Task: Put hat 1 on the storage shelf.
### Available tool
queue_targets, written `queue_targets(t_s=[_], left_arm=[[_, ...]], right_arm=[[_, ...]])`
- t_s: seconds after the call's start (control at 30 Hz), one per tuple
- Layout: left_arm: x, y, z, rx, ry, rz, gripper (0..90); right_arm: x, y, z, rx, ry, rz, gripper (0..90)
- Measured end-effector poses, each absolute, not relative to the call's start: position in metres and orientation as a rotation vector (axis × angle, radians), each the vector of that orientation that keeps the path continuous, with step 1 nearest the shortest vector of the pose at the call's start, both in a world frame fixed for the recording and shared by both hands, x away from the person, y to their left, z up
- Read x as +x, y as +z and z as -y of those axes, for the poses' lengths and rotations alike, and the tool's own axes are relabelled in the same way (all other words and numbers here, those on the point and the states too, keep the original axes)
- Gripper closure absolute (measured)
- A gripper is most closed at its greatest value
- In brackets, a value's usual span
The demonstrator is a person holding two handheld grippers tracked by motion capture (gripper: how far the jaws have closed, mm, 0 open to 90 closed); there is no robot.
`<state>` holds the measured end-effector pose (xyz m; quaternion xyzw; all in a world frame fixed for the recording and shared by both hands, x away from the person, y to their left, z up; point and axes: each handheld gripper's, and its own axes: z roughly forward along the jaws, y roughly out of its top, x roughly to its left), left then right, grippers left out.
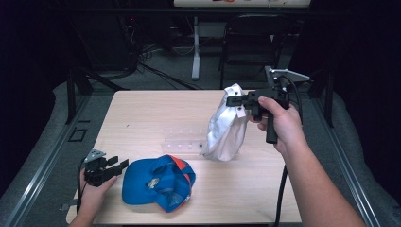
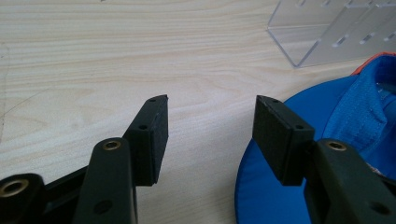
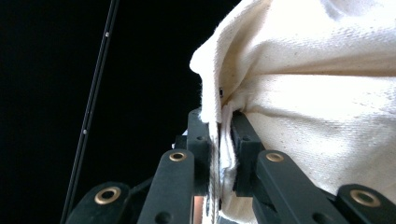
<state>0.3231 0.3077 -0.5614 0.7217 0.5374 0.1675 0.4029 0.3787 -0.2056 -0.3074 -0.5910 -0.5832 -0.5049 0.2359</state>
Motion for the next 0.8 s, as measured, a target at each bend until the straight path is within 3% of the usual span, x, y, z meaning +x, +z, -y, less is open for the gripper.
queue_targets(t_s=[0.8], left_arm=[[0.323, -0.560, -0.310, 1.805, 0.422, -1.354, 46.3]], right_arm=[[0.429, -0.300, 0.142, -1.559, -1.291, 1.716, 81.3]])
